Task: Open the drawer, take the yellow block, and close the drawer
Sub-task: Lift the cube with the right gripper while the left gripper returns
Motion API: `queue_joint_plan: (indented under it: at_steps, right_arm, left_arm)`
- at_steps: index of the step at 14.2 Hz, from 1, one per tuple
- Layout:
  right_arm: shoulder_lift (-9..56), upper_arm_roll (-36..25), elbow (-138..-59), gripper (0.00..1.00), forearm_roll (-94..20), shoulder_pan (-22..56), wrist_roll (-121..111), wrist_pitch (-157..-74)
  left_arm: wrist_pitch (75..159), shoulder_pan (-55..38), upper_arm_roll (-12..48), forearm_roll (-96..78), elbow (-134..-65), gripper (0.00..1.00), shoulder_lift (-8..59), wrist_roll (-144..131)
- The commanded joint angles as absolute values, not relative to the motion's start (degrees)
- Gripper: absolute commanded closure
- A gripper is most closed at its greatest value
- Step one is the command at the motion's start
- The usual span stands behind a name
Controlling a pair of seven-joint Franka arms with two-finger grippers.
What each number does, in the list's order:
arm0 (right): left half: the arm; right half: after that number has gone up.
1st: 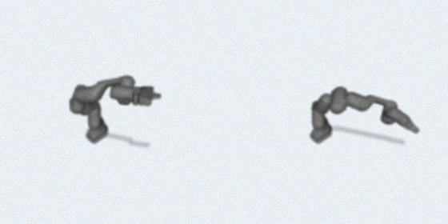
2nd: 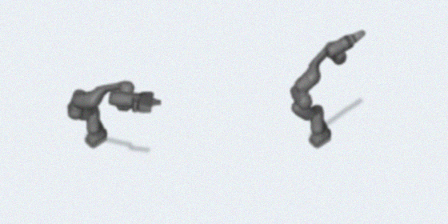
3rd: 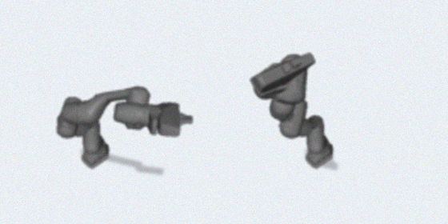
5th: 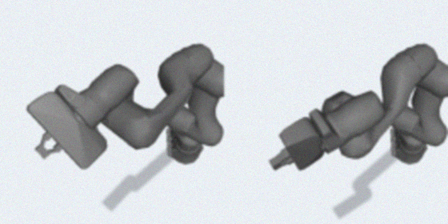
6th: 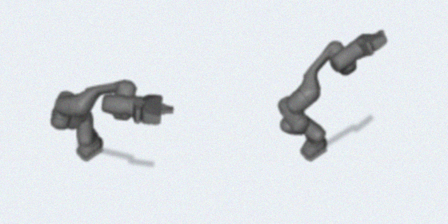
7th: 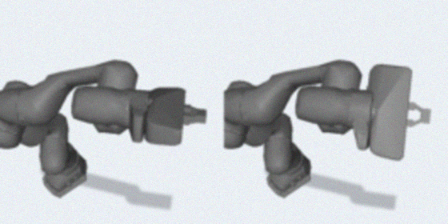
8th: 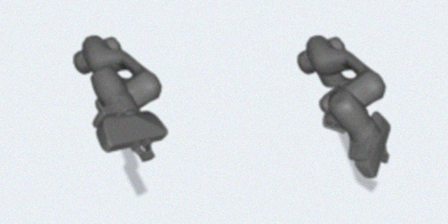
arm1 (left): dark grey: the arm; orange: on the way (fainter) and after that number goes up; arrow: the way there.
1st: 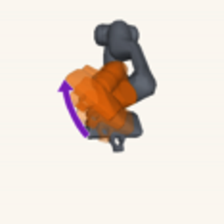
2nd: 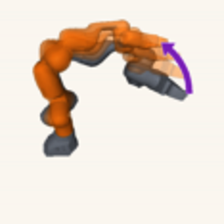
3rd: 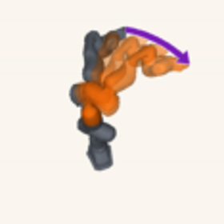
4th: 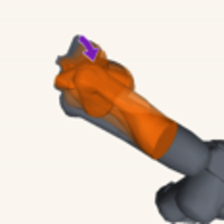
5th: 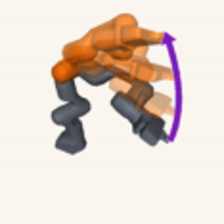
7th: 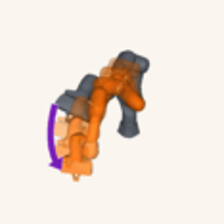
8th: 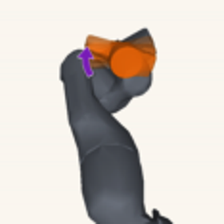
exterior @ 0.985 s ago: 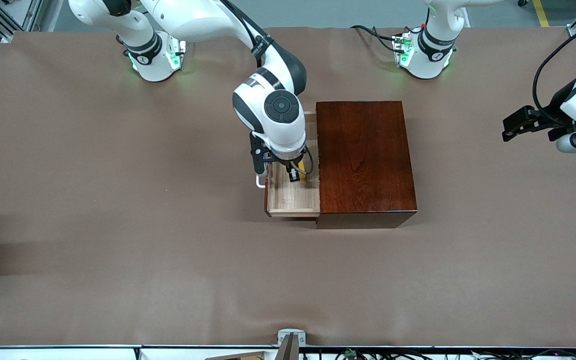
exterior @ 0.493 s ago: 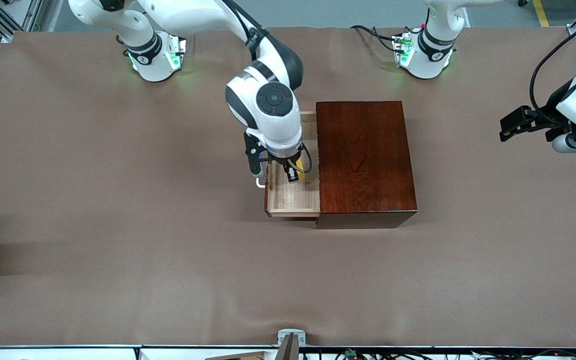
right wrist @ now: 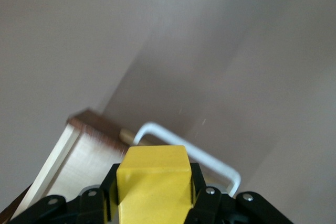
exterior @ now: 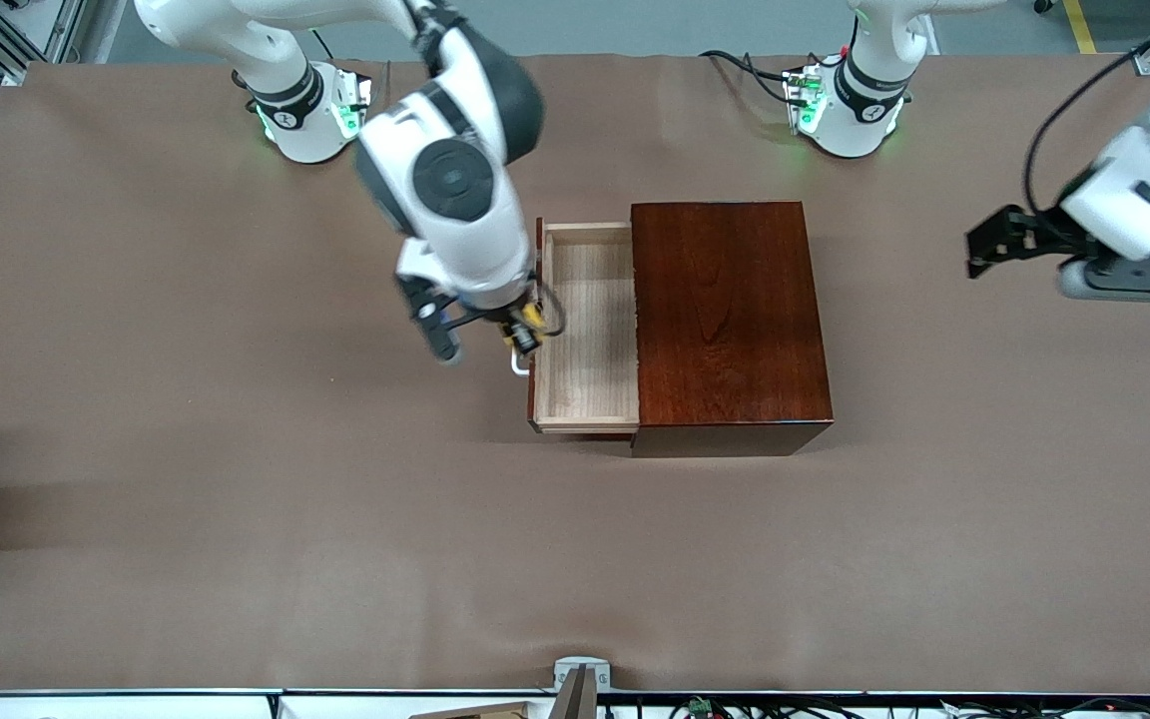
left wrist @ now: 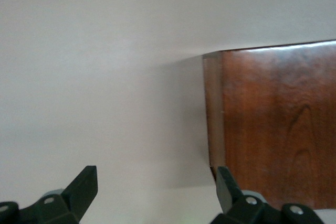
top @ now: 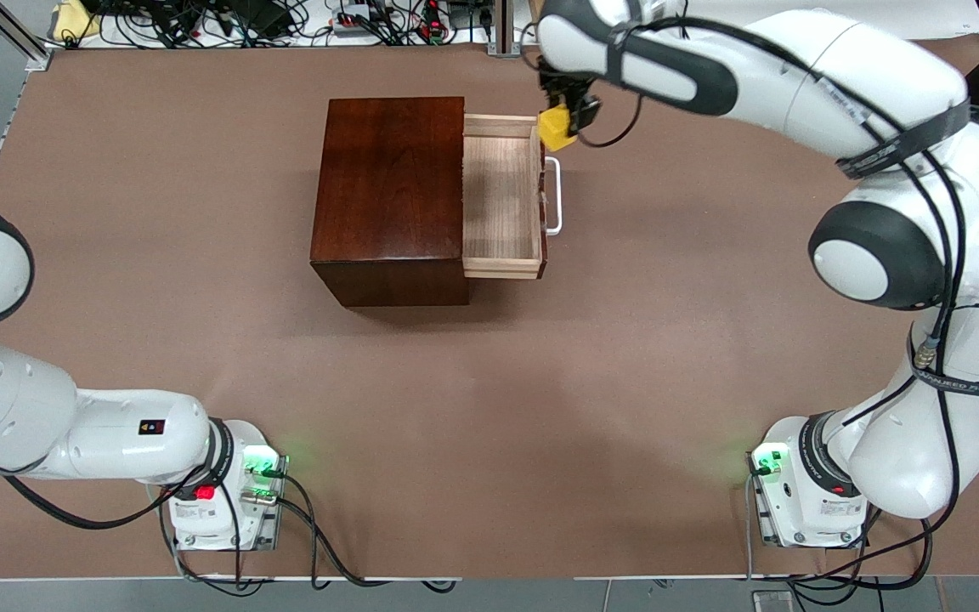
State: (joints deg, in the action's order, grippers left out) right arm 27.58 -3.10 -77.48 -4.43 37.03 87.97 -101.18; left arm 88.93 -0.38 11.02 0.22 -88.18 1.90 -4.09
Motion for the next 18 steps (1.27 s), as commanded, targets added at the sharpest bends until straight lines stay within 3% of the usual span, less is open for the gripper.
queue_joint_plan:
  at_steps: [1,5,10,13,18]
  right_arm:
    - [21.55,-2.11,-86.8,1.0,-3.96,30.0,72.5,-101.69]
    - [19.51,-2.2,-92.1,1.0,-3.87,21.64,55.85,-102.3]
    - [19.77,-2.29,-96.58,1.0,-3.78,12.67,38.97,-105.11]
    - [19.78,-2.29,-100.18,1.0,-3.43,8.28,30.0,-109.15]
    - [20.91,-2.29,-102.3,1.0,-3.25,1.51,16.46,-113.9]
  left_arm:
    - [88.77,-0.53,15.44,-0.53,-87.54,0.0,1.85,-4.13]
    - [88.86,-0.61,25.9,-0.53,-87.54,0.0,2.98,-4.39]
    - [96.4,-2.8,37.34,0.35,-87.01,0.0,7.55,-2.73]
    - [101.31,-8.94,38.85,0.26,-82.98,0.0,14.65,2.79]
    - [116.86,-18.27,38.41,5.51,-77.52,0.0,29.77,17.92]
